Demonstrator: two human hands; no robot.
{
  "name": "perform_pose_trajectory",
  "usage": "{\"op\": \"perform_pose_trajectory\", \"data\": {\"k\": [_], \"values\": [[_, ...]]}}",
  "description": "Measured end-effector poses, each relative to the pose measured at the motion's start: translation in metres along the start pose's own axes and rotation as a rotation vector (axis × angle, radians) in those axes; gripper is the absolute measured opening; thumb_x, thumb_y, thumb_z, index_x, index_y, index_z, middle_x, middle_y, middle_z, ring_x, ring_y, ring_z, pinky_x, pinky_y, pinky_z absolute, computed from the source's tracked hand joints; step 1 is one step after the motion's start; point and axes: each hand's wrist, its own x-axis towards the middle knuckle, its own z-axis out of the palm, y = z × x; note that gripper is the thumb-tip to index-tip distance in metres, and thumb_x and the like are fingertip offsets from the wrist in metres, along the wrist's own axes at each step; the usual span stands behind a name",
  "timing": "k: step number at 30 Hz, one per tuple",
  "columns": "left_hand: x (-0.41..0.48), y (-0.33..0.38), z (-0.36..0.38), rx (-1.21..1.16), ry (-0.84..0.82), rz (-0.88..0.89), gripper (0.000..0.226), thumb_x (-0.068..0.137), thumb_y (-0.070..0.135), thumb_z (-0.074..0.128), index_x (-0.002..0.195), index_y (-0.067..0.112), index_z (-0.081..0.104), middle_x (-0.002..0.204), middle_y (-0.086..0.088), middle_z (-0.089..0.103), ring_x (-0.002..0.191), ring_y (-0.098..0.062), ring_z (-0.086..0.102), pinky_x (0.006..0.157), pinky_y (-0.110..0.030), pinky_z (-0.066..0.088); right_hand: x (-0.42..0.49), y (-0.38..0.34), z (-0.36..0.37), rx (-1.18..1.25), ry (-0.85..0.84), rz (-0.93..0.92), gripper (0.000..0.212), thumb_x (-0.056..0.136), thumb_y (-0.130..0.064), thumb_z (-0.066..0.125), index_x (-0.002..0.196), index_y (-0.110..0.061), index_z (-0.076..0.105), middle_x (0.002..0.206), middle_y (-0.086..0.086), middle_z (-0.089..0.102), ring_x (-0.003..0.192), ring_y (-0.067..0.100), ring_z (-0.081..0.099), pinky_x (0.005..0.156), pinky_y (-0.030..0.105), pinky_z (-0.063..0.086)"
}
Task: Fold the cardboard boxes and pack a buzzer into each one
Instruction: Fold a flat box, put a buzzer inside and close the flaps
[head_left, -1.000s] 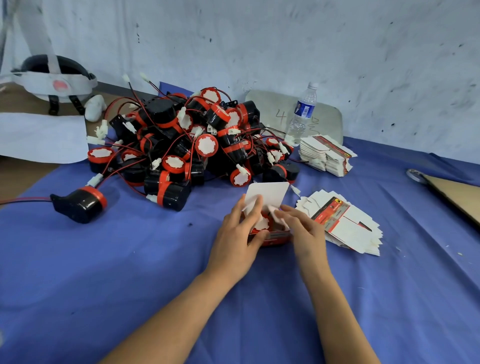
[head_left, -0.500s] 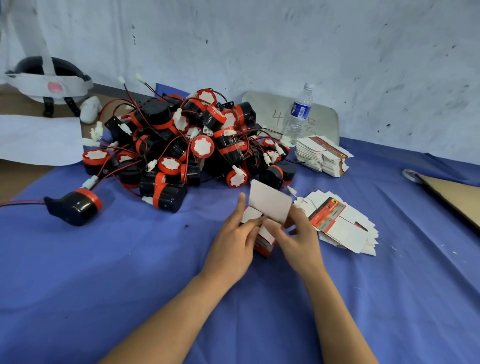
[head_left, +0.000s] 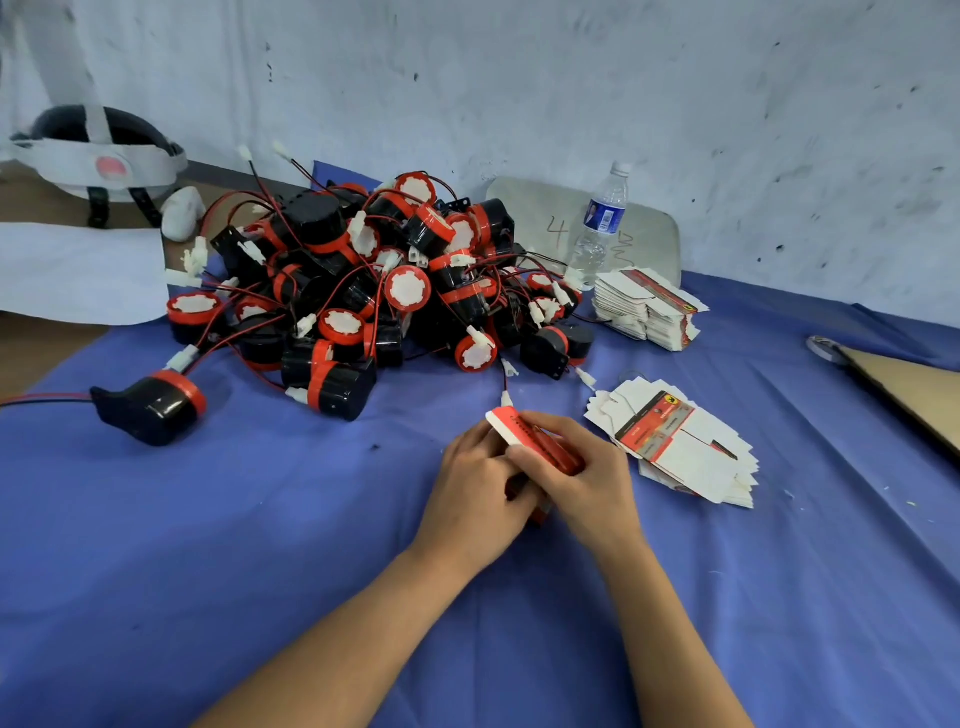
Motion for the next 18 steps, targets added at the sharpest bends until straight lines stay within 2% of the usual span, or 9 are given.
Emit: {"op": "perform_pose_trajectory", "data": {"k": [2, 4, 6, 8, 11, 13, 15, 17, 18], "values": [[0.000, -0.001, 0.001, 0.001, 0.004, 0.021, 0.029, 0.080, 0.024, 0.056, 0.089, 0.003, 0.074, 0.110, -0.011, 0.067, 0.113, -0.030, 0.057, 0.093, -0.049, 0.046, 0.000, 0.000, 0.000, -0.052, 0.011, -0.018, 0.034, 0.080, -0.029, 0.078, 0.114, -0.029, 0.071, 0.100, -0.012, 0.073, 0.089, 0.001, 0.067, 0.078, 0.020, 0.052], [0.001, -0.001, 0.001, -0.020, 0.018, 0.037, 0.031, 0.081, 0.027, 0.055, 0.073, 0.002, 0.072, 0.102, -0.010, 0.069, 0.112, -0.030, 0.058, 0.090, -0.049, 0.046, 0.000, -0.001, 0.001, -0.055, 0.019, -0.008, 0.032, 0.084, -0.028, 0.073, 0.116, -0.031, 0.070, 0.096, -0.013, 0.074, 0.072, 0.000, 0.064, 0.068, 0.022, 0.052], [0.002, -0.002, 0.001, -0.073, 0.016, 0.039, 0.027, 0.081, 0.023, 0.058, 0.068, 0.003, 0.072, 0.101, -0.008, 0.070, 0.116, -0.027, 0.056, 0.091, -0.046, 0.046, 0.001, -0.001, 0.001, -0.049, 0.020, -0.011, 0.029, 0.087, -0.028, 0.070, 0.114, -0.040, 0.068, 0.076, -0.014, 0.071, 0.052, 0.002, 0.057, 0.055, 0.019, 0.048], [0.003, -0.003, 0.002, -0.097, 0.006, 0.058, 0.017, 0.083, 0.017, 0.066, 0.076, 0.006, 0.077, 0.109, -0.008, 0.070, 0.123, -0.027, 0.053, 0.096, -0.043, 0.045, 0.002, -0.001, 0.000, -0.041, 0.047, -0.027, 0.029, 0.089, -0.028, 0.067, 0.108, -0.050, 0.064, 0.062, -0.012, 0.065, 0.045, 0.002, 0.050, 0.049, 0.014, 0.043], [0.005, -0.003, 0.000, -0.126, 0.001, 0.009, 0.013, 0.084, 0.018, 0.073, 0.096, 0.016, 0.079, 0.130, -0.001, 0.062, 0.139, -0.018, 0.036, 0.112, -0.029, 0.031, 0.005, -0.001, -0.002, -0.039, 0.095, -0.035, 0.028, 0.092, -0.028, 0.063, 0.103, -0.055, 0.065, 0.074, -0.008, 0.070, 0.056, 0.001, 0.050, 0.055, 0.018, 0.045], [0.005, -0.006, -0.004, -0.193, -0.048, -0.027, 0.022, 0.081, 0.023, 0.077, 0.102, 0.025, 0.077, 0.136, 0.016, 0.050, 0.141, -0.004, 0.020, 0.112, -0.012, 0.018, 0.004, -0.002, -0.002, -0.015, 0.093, -0.037, 0.033, 0.094, -0.030, 0.060, 0.094, -0.063, 0.064, 0.082, -0.019, 0.072, 0.065, -0.002, 0.056, 0.062, 0.018, 0.048], [0.005, -0.010, -0.007, -0.197, -0.146, -0.034, 0.032, 0.077, 0.025, 0.080, 0.108, 0.032, 0.073, 0.142, 0.022, 0.039, 0.141, 0.001, 0.011, 0.113, -0.012, 0.013, 0.002, -0.003, -0.002, 0.006, 0.084, -0.054, 0.038, 0.095, -0.027, 0.059, 0.092, -0.065, 0.064, 0.093, -0.030, 0.070, 0.078, -0.008, 0.062, 0.067, 0.011, 0.048], [0.004, -0.010, -0.008, -0.235, -0.153, -0.015, 0.027, 0.076, 0.015, 0.080, 0.101, 0.024, 0.076, 0.143, 0.016, 0.045, 0.137, -0.001, 0.031, 0.110, -0.021, 0.030, 0.001, -0.003, -0.003, 0.065, 0.062, -0.074, 0.037, 0.095, -0.020, 0.060, 0.096, -0.056, 0.068, 0.100, -0.026, 0.071, 0.088, -0.009, 0.064, 0.070, 0.007, 0.046], [0.004, -0.010, -0.007, -0.282, -0.095, -0.011, 0.021, 0.075, 0.009, 0.080, 0.094, 0.017, 0.078, 0.139, 0.010, 0.052, 0.126, 0.001, 0.046, 0.101, -0.023, 0.040, 0.001, -0.002, -0.003, 0.087, 0.047, -0.078, 0.037, 0.094, -0.015, 0.061, 0.098, -0.051, 0.068, 0.101, -0.023, 0.072, 0.091, -0.008, 0.065, 0.073, 0.007, 0.046]]}}
